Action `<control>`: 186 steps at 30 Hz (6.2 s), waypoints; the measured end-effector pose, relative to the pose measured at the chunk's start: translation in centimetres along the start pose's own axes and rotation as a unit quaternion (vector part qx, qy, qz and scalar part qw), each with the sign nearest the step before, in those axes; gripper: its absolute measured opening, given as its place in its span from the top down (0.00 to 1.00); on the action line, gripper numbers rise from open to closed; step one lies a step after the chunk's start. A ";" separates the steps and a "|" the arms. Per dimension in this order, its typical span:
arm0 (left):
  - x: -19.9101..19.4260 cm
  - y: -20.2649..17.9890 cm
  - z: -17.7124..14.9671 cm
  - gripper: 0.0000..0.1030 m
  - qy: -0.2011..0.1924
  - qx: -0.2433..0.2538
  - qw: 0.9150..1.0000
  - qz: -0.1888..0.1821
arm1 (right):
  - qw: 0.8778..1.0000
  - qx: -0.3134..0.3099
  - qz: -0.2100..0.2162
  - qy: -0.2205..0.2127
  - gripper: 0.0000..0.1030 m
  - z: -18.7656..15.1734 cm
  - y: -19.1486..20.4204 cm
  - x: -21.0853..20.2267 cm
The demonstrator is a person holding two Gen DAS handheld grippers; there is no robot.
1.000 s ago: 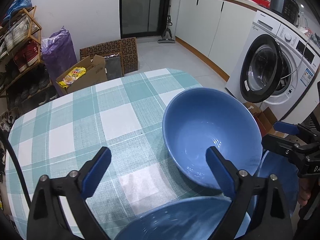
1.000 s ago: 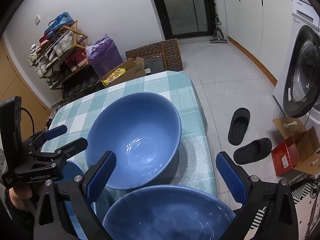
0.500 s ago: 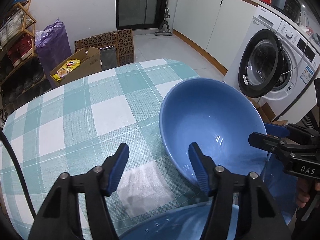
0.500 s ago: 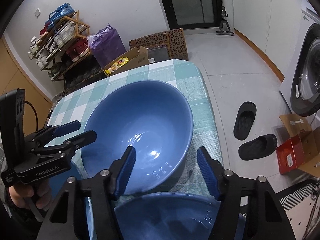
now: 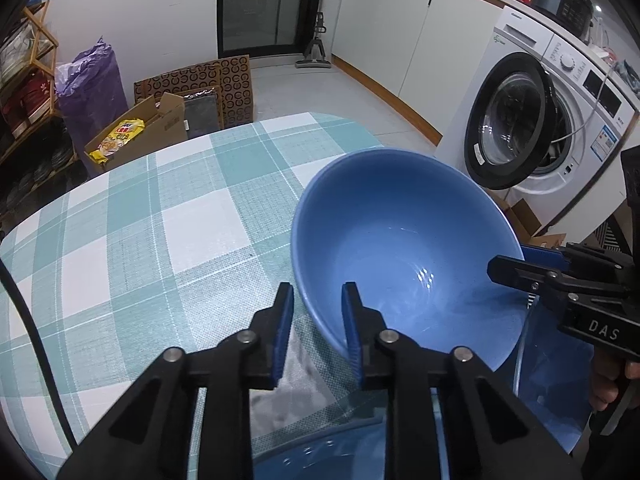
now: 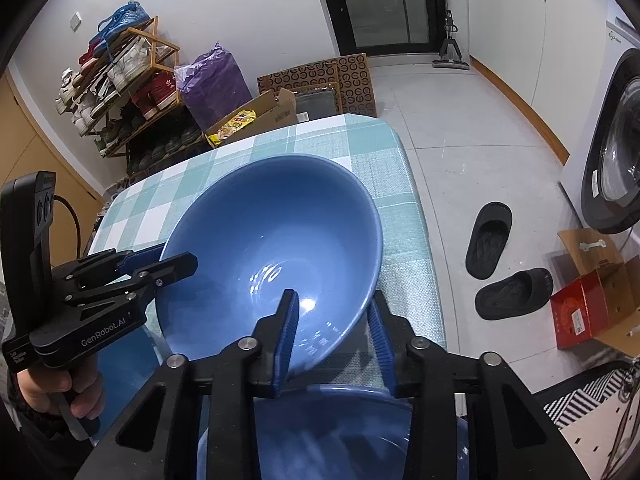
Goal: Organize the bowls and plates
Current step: 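Lift the blue bowl with both tools and carry it over another blue bowl, then carry the held blue bowl with both tools beside the smaller blue bowl, then lower the held bowl onto the cloth and open both tools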
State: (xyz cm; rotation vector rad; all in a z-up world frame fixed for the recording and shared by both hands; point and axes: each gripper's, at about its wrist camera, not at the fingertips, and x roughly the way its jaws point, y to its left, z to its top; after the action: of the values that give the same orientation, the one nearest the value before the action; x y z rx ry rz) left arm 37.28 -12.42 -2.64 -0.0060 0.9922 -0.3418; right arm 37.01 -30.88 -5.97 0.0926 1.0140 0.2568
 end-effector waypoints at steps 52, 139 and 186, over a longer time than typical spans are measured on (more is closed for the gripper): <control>-8.5 -1.6 -0.8 0.84 -0.089 0.013 0.996 0.020 | 0.995 -0.046 -0.017 -0.084 0.75 -1.9 3.2 -9.1; -12.2 2.0 -15.4 0.83 -0.100 -0.032 0.991 0.082 | 0.989 -0.136 -0.028 -0.053 0.75 -15.3 14.1 -8.4; -12.9 0.4 -15.4 0.27 -0.085 0.010 0.995 0.058 | 0.987 -0.144 -0.016 -0.072 0.35 -15.6 13.6 -9.2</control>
State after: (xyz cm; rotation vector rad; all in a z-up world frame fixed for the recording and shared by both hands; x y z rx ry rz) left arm 18.34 -6.08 -0.62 0.0397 0.8158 -0.2396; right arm 16.83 -20.78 -3.93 -0.1666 0.8248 0.3592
